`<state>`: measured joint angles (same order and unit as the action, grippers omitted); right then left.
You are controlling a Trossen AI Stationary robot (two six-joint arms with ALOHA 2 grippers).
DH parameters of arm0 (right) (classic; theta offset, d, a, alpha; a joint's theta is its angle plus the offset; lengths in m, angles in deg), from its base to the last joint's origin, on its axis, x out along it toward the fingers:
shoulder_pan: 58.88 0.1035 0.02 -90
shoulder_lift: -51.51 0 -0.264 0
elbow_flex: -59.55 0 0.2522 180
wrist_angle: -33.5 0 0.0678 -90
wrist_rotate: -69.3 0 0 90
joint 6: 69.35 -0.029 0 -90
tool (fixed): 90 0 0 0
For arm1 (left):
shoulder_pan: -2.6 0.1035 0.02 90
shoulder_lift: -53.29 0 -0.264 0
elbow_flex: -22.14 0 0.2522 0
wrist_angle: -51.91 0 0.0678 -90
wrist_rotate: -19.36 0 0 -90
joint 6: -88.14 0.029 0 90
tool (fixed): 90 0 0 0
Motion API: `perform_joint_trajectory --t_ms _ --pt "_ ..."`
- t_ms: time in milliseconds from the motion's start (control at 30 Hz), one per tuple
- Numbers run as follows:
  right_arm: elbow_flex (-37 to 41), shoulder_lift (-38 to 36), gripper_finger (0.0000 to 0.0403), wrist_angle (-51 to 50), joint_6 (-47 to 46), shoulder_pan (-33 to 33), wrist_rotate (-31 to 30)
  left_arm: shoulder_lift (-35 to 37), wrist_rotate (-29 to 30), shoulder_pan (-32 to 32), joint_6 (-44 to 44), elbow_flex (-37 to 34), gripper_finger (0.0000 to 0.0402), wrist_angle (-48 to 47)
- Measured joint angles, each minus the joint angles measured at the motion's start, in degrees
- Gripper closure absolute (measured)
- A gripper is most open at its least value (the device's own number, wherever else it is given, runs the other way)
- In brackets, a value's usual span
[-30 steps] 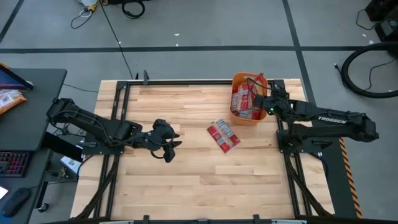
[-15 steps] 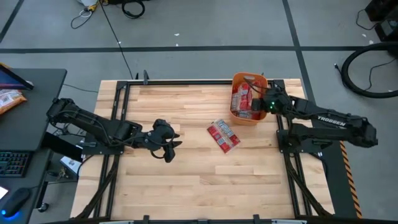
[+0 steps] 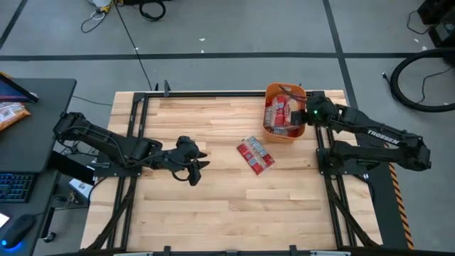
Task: Sort popcorn bags into baskets
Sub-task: Put the red popcorn bag into the orange bin
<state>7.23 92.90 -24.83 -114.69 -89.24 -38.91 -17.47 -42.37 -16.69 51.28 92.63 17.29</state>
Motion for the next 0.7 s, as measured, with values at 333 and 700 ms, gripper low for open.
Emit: perform_joint_trajectory --t_ms 333,700 --pt "-9.6 5.4 0.0286 -11.8 5.9 -0.8 3.1 -0.9 0.4 0.0 -1.5 0.0 0.0242 1.4" --pt "-13.1 9.3 0.0286 -9.1 8.5 5.5 8.7 -4.2 0.5 0.9 -1.0 0.0 0.0242 6.3"
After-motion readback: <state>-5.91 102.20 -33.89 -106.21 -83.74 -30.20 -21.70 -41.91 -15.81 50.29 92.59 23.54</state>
